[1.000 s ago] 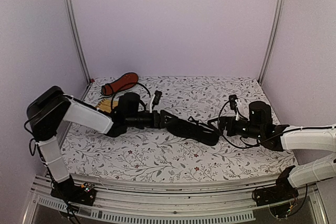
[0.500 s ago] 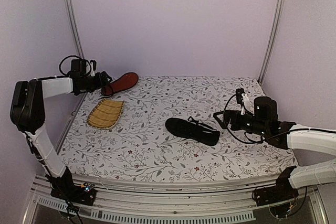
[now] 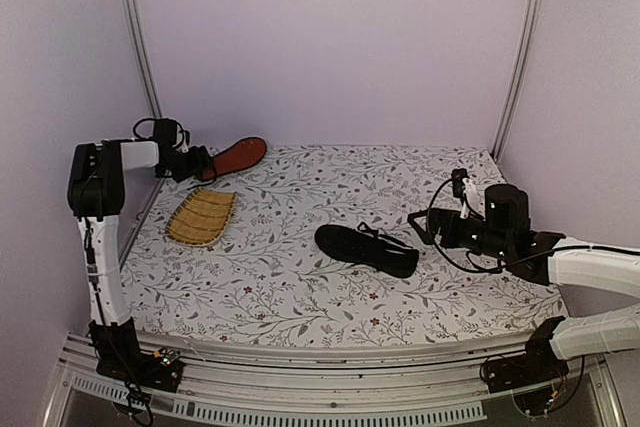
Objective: Tie the shoes
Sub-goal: Pick up the shoe at the corner of the board.
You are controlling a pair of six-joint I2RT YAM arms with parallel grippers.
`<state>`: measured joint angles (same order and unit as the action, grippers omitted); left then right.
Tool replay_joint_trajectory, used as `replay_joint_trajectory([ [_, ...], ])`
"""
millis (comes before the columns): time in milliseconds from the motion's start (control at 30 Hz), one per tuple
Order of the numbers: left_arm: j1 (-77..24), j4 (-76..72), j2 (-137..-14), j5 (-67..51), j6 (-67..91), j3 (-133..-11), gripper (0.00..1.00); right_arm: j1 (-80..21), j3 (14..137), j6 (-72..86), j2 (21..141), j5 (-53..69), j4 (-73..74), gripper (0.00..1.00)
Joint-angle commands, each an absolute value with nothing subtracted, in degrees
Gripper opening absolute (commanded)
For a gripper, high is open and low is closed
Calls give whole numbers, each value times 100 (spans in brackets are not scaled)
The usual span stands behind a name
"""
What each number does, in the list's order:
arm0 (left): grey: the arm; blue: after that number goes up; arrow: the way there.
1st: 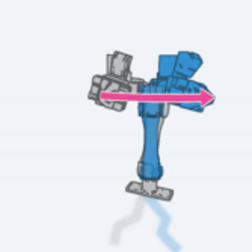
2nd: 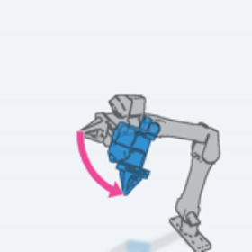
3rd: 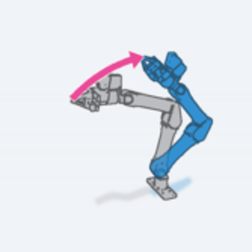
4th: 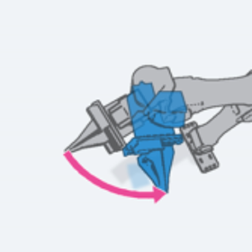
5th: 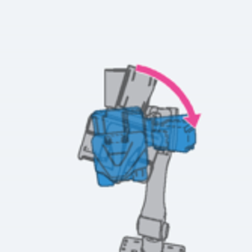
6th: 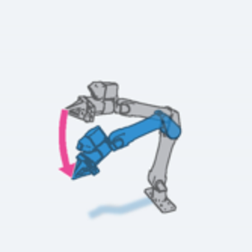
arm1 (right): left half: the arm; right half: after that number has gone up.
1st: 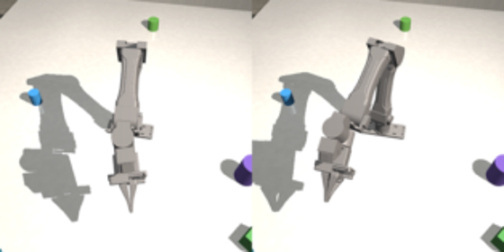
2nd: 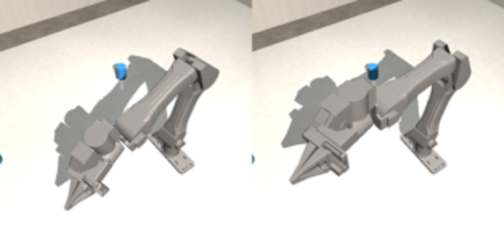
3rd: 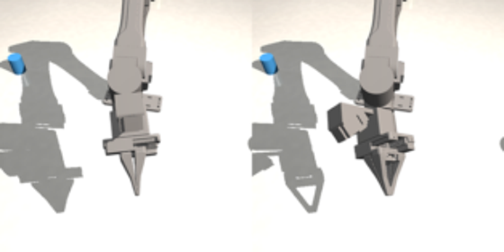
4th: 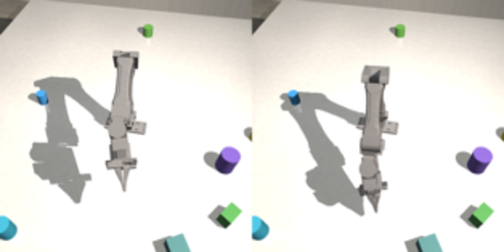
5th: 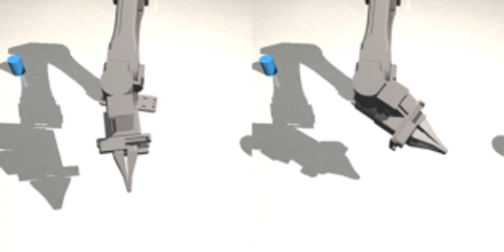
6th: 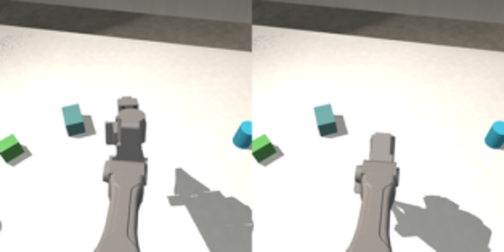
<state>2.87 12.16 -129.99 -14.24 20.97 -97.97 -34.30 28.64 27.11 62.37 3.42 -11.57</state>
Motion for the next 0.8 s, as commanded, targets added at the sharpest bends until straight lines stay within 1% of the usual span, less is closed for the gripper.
replay_joint_trajectory([
  [0,357,1538,-13333,-1396,2030,-10085,83,-3401,2784,2808,6078,302,-1213,99],
  [167,393,1246,-13379,-1574,2079,-9998,85,-3402,2703,2836,6057,334,-1213,99],
  [433,490,1483,-14055,-1886,1989,-10838,85,-3397,2636,2850,5945,433,-1211,99],
  [500,500,1495,-14168,-1959,1926,-10947,83,-3400,2620,2849,5902,464,-1213,99],
  [567,495,1490,-14226,-2068,1841,-11002,76,-3400,2597,2840,5891,466,-1210,99],
  [600,495,1463,-14216,-2092,1779,-10984,70,-3402,2592,2839,5884,459,-1205,99],
  [733,488,1154,-14004,-2204,1631,-10734,45,-3401,2586,2847,5951,472,-1217,99],
  [767,484,1040,-13916,-2223,1605,-10614,40,-3397,2596,2841,5970,486,-1226,99],
])
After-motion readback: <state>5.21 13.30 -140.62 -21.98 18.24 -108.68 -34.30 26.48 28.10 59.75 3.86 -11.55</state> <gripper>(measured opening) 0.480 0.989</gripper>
